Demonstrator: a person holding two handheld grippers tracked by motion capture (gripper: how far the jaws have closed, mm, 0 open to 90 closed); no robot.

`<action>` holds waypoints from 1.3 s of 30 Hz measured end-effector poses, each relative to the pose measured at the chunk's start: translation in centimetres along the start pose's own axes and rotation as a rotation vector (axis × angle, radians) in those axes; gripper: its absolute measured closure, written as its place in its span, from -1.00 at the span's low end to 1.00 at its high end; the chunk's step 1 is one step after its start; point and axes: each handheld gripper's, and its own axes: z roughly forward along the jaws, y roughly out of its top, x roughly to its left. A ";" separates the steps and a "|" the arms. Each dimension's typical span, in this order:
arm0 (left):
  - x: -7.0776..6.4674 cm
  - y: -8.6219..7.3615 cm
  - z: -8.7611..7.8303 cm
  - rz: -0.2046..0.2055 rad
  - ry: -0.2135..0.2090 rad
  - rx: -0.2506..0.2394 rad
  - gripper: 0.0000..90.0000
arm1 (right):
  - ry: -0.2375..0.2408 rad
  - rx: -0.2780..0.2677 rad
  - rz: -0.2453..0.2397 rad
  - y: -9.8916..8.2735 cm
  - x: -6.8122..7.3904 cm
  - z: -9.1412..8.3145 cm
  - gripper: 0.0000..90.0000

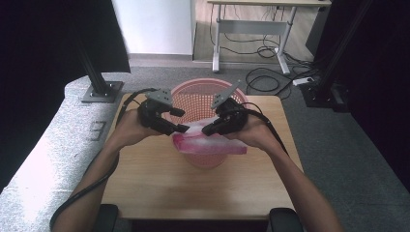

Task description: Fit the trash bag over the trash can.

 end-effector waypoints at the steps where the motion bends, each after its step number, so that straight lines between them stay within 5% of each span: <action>1: -0.1 0.1 -0.4 0.002 -0.011 -0.003 -0.15 | -0.008 -0.006 0.008 0.1 0.0 -0.1 0.97; 6: -0.7 0.8 -1.6 0.024 -0.049 0.000 -0.18 | -0.025 -0.044 0.036 0.7 -0.4 -1.0 0.98; 14: -0.7 1.2 -0.9 0.032 -0.060 0.014 -0.12 | -0.080 -0.068 0.057 1.9 -0.9 -2.0 0.99; 18: -0.6 1.5 -0.4 0.028 -0.011 0.063 0.19 | -0.082 -0.080 0.067 2.1 -1.3 -2.1 0.99; 22: -0.2 1.4 -0.2 0.013 0.006 0.087 0.84 | -0.083 -0.065 0.078 2.0 -1.6 -2.0 0.93; 28: 0.8 1.2 -0.7 -0.043 0.015 0.060 0.96 | -0.046 -0.067 0.063 2.2 -0.5 -2.6 0.75; 33: 1.2 1.1 -0.7 -0.067 0.004 0.032 0.96 | 0.014 -0.058 0.013 3.2 0.9 -1.3 0.52; 39: 1.6 0.9 -1.0 -0.086 -0.014 0.014 0.95 | -0.021 -0.038 -0.011 4.2 0.7 2.1 0.22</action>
